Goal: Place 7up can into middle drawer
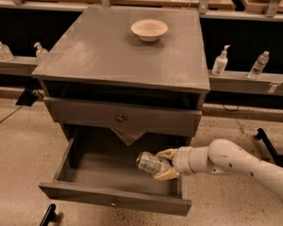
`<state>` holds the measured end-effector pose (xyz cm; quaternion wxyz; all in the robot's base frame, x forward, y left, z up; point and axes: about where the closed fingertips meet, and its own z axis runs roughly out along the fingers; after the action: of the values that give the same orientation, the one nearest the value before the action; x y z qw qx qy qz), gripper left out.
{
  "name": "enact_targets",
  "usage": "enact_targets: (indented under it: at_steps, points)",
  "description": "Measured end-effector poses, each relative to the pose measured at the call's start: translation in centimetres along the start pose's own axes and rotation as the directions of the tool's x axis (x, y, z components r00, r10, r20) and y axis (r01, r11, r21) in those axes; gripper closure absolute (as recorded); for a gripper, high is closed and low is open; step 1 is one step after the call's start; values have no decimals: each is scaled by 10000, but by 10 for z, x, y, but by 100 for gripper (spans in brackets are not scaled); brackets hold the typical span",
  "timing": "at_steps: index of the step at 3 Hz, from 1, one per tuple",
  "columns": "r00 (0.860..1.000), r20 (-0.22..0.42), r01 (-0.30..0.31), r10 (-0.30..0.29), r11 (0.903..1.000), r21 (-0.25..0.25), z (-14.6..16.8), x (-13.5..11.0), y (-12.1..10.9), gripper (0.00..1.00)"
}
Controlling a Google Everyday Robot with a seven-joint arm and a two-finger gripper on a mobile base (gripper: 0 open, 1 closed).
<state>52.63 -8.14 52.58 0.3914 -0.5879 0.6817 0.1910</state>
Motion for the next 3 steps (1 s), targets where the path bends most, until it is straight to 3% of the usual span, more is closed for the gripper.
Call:
enact_targets:
  at_steps: [1, 2, 3]
  points:
    - [9993, -244, -249, 268, 9969, 751, 3, 9, -13, 100]
    - [9970, -753, -131, 186, 9973, 727, 25, 12, -9, 100]
    - [9857, -1666, 316, -243, 9987, 408, 51, 20, -8, 100]
